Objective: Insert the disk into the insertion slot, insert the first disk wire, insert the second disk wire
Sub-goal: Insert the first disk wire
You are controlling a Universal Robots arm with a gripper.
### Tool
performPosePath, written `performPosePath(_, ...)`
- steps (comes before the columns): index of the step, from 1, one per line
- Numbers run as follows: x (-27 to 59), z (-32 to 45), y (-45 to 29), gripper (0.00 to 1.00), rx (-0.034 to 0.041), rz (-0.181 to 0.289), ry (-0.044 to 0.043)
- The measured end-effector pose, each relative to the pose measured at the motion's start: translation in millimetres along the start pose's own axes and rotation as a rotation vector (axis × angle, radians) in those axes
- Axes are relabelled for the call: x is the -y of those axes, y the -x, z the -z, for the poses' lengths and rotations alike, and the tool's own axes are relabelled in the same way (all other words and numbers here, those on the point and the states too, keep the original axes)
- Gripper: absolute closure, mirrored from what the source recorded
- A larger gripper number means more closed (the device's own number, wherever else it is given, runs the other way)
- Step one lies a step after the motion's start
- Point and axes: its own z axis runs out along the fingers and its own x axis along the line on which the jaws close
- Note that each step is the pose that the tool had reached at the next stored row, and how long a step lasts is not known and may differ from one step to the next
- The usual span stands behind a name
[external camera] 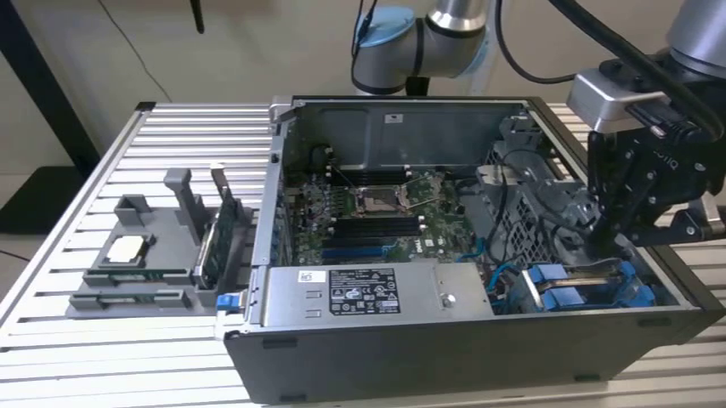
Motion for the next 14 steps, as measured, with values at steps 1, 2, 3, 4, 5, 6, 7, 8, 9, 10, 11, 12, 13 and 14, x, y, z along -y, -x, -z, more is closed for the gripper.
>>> performPosePath(1, 0.0, -0.6, -0.1, 0.81, -0.0083, 0.001, 0.0003)
performPosePath(2, 0.0, -1.2, 0.0, 0.81, -0.0158, 0.001, 0.0007)
performPosePath(3, -0.1, -2.0, -0.1, 0.81, -0.0211, 0.001, 0.0009)
performPosePath(4, 0.0, -2.9, -0.1, 0.81, -0.0249, 0.001, 0.0010)
performPosePath(5, 0.4, -3.7, -0.1, 0.81, -0.0264, 0.002, 0.0011)
performPosePath(6, 0.8, -4.1, 0.0, 0.81, -0.0267, 0.002, 0.0011)
performPosePath(7, 1.0, -4.3, -0.1, 0.81, -0.0270, 0.002, 0.0011)
performPosePath(8, 1.3, -4.6, -0.1, 0.81, -0.0270, 0.002, 0.0011)
performPosePath(9, 1.7, -5.4, -0.1, 0.81, -0.0265, 0.002, 0.0011)
performPosePath(10, 2.8, -5.9, -0.2, 0.81, -0.0267, 0.002, 0.0016)
performPosePath(11, 4.6, -6.3, -0.2, 0.81, -0.0267, 0.002, 0.0041)
performPosePath(12, 6.7, -6.7, -0.3, 0.81, -0.0265, 0.002, 0.0093)
performPosePath(13, 9.4, -7.2, -0.3, 0.81, -0.0260, 0.002, 0.0169)
performPosePath(14, 12.0, -7.6, -0.4, 0.81, -0.0257, 0.002, 0.0245)
